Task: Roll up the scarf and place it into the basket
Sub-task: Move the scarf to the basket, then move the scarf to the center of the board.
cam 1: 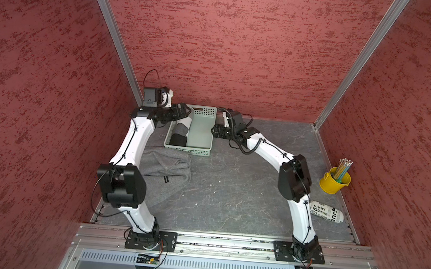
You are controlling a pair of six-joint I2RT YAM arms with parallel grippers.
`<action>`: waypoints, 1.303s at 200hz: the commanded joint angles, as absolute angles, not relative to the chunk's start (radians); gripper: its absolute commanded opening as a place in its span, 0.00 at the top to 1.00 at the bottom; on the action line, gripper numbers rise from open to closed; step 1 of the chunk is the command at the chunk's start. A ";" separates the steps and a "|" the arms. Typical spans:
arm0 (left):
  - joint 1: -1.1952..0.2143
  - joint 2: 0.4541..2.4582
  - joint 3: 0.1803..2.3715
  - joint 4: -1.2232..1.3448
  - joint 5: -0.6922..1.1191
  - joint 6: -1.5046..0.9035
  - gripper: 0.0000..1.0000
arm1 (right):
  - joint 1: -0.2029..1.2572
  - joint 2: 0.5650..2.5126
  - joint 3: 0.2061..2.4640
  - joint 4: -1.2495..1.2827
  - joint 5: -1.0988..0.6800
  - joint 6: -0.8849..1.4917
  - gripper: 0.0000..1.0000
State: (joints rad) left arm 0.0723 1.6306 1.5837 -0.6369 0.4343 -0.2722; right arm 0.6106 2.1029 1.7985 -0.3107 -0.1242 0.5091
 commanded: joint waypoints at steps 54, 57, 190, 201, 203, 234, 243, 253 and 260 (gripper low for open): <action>0.224 1.185 1.106 -0.496 0.316 -0.408 0.00 | 0.874 1.964 1.325 0.095 -0.264 0.761 0.23; 0.228 1.176 1.096 -0.498 0.315 -0.407 0.01 | 0.884 1.974 1.325 0.100 -0.266 0.764 0.23; 0.293 1.219 1.031 -0.455 0.416 -0.428 0.00 | 0.918 2.133 1.416 0.073 -0.277 0.785 1.00; 0.290 1.232 1.040 -0.459 0.420 -0.427 0.00 | 0.892 2.042 1.308 0.054 -0.209 0.791 1.00; 0.289 1.234 1.041 -0.459 0.420 -0.427 0.00 | 0.887 2.021 1.292 0.050 -0.198 0.791 1.00; 0.271 1.248 1.046 -0.441 0.430 -0.432 0.00 | 0.794 1.774 1.086 -0.101 -0.041 0.752 1.00; 0.263 1.252 1.050 -0.440 0.431 -0.430 0.00 | 0.771 1.712 1.058 -0.176 0.012 0.730 1.00; 0.253 1.256 1.057 -0.446 0.429 -0.427 0.00 | 0.745 1.644 1.039 -0.263 0.075 0.703 1.00; 0.245 1.258 1.063 -0.449 0.428 -0.422 0.00 | 0.723 1.609 1.030 -0.322 0.116 0.680 1.00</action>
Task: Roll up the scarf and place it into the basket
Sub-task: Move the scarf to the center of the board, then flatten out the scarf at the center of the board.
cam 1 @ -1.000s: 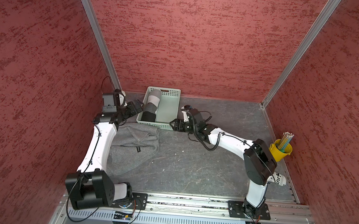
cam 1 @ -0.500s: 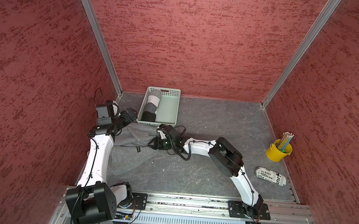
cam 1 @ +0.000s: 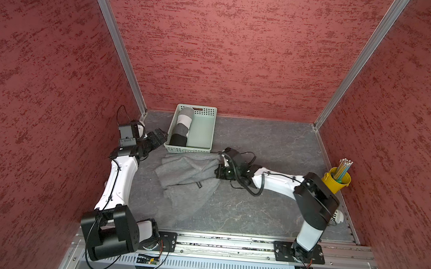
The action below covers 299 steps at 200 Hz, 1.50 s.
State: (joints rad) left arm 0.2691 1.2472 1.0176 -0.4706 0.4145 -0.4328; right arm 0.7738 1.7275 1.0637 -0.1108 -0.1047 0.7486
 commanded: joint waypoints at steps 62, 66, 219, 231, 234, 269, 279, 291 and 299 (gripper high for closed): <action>0.043 1.296 1.045 -0.422 0.384 -0.323 0.01 | 0.366 1.589 1.063 -0.455 0.268 0.372 0.82; 0.020 1.301 1.040 -0.418 0.380 -0.309 0.02 | 0.352 1.600 1.075 -0.450 0.255 0.351 0.75; -0.526 1.902 1.338 -0.221 0.239 -0.089 0.27 | 0.379 1.082 0.522 -0.444 0.050 0.900 0.34; -0.534 1.952 1.408 -0.259 0.250 -0.060 0.27 | 0.411 1.060 0.492 -0.425 0.052 0.949 0.33; -0.535 1.962 1.420 -0.265 0.252 -0.053 0.27 | 0.418 1.055 0.484 -0.416 0.049 0.962 0.33; -0.544 2.026 1.485 -0.298 0.392 0.029 0.26 | 0.462 1.028 0.392 -0.270 0.017 1.086 0.31; -0.555 2.018 1.474 -0.285 0.430 0.050 0.26 | 0.465 1.034 0.382 -0.239 0.016 1.097 0.30; -0.574 2.009 1.461 -0.268 0.463 0.083 0.25 | 0.465 1.046 0.375 -0.204 0.016 1.105 0.29; -0.589 2.011 1.463 -0.269 0.476 0.109 0.25 | 0.465 1.058 0.373 -0.182 0.017 1.110 0.28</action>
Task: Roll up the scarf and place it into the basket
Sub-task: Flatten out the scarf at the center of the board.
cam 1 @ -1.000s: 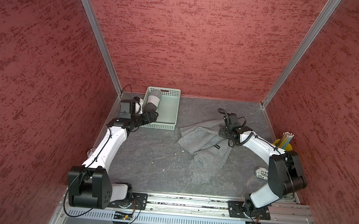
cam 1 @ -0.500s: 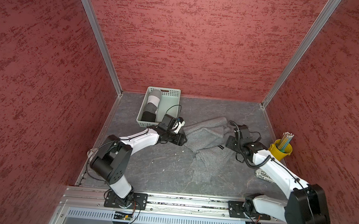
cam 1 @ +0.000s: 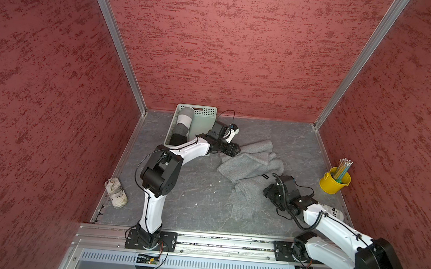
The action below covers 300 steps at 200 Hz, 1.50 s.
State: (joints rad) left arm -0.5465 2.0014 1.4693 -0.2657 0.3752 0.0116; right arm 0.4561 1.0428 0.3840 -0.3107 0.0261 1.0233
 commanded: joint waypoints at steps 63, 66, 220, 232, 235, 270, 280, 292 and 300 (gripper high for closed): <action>-0.656 2.202 1.671 -0.413 0.358 0.215 0.22 | 0.463 1.169 0.396 -0.070 0.038 1.106 0.24; -0.656 2.212 1.682 -0.420 0.350 0.216 0.23 | 0.463 1.173 0.396 -0.067 0.041 1.107 0.24; -0.641 1.605 1.612 -0.552 0.075 -0.033 1.00 | 0.161 1.210 0.725 -0.426 0.327 0.627 0.99; -0.637 1.551 1.592 -0.592 0.048 -0.077 1.00 | 0.129 1.246 0.791 -0.436 0.346 0.554 1.00; -0.634 1.539 1.582 -0.600 0.042 -0.091 1.00 | 0.123 1.257 0.811 -0.440 0.354 0.535 1.00; -0.546 1.333 1.413 -0.629 0.054 -0.259 1.00 | 0.072 1.443 1.092 -0.480 0.444 0.320 0.98; -0.503 1.273 1.355 -0.632 0.070 -0.305 1.00 | 0.069 1.523 1.181 -0.495 0.466 0.260 0.94; -0.455 1.208 1.295 -0.651 0.085 -0.350 1.00 | 0.068 1.606 1.287 -0.511 0.486 0.194 0.87; -0.427 1.172 1.259 -0.672 0.087 -0.375 1.00 | 0.067 1.665 1.347 -0.509 0.493 0.155 0.80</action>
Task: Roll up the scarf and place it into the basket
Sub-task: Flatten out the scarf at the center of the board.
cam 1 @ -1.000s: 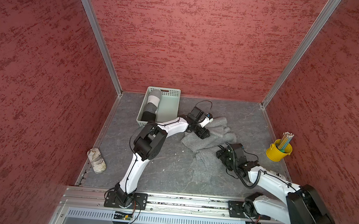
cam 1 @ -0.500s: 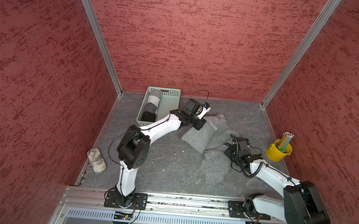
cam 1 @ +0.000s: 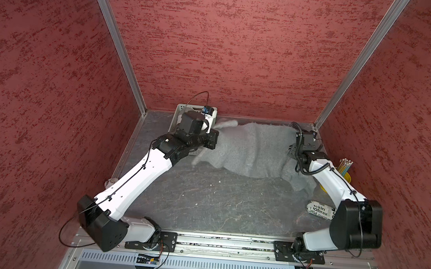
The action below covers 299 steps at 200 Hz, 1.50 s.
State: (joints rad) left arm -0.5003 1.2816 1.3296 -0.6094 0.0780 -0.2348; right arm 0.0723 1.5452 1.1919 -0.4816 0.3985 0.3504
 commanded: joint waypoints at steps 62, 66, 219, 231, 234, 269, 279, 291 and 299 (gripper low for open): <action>-0.300 1.055 0.936 -0.786 0.154 -0.504 1.00 | 0.067 2.005 1.642 -0.619 0.380 0.073 0.30; -0.295 1.046 0.920 -0.794 0.154 -0.506 1.00 | 0.067 2.006 1.637 -0.622 0.380 0.074 0.29; -0.116 0.916 0.768 -0.806 0.154 -0.507 1.00 | 0.025 1.851 1.230 -0.386 -0.007 0.478 0.37; -0.117 0.918 0.762 -0.803 0.158 -0.508 1.00 | 0.024 1.819 1.185 -0.362 -0.009 0.497 0.37; -0.117 0.917 0.761 -0.803 0.159 -0.508 1.00 | 0.024 1.812 1.175 -0.357 -0.010 0.499 0.38; -0.118 0.923 0.755 -0.795 0.168 -0.511 1.00 | 0.025 1.760 1.108 -0.318 -0.014 0.509 0.38; -0.119 0.923 0.752 -0.789 0.170 -0.512 1.00 | 0.024 1.759 1.111 -0.313 -0.011 0.506 0.38; -0.120 0.924 0.747 -0.784 0.175 -0.515 1.00 | 0.025 1.763 1.122 -0.306 -0.014 0.498 0.38; -0.121 0.923 0.746 -0.781 0.176 -0.516 1.00 | 0.024 1.771 1.134 -0.304 -0.015 0.493 0.38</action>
State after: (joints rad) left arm -0.1196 0.9325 0.7628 -0.8101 0.1585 -0.5049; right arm 0.0235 1.7779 1.1160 -0.3553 0.0048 0.4797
